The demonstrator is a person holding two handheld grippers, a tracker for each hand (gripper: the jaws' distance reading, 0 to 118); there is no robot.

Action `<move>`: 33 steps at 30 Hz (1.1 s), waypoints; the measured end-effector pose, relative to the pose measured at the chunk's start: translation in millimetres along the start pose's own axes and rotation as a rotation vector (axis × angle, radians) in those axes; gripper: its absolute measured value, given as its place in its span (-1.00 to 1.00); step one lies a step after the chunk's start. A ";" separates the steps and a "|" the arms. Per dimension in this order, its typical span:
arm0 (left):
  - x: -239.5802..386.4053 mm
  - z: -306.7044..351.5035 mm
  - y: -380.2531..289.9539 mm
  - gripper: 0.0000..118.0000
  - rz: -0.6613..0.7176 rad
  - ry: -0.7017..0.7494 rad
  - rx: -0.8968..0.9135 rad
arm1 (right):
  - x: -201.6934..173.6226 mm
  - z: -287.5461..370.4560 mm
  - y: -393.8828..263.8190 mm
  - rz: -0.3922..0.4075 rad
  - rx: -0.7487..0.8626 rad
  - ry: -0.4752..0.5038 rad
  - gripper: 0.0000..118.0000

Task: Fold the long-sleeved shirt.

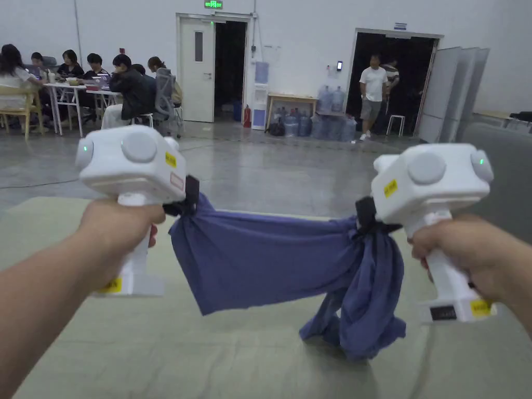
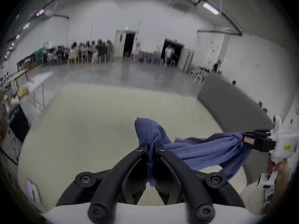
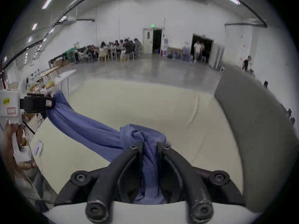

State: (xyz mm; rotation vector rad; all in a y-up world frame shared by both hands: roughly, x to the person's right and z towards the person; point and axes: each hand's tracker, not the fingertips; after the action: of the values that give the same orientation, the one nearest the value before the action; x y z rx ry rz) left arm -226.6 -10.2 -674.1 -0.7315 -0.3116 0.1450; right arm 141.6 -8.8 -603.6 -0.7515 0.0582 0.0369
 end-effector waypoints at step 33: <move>-75.4 -2.1 -399.9 -1.00 0.077 0.044 -0.475 | -79.8 -45.1 -359.0 -0.128 -0.509 0.075 -0.74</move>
State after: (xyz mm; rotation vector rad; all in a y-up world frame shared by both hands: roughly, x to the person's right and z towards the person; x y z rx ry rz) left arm -288.3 -324.1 -422.6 -1.2167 -0.2782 0.1288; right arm 79.7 -302.7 -386.7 -1.2636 0.0735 -0.1023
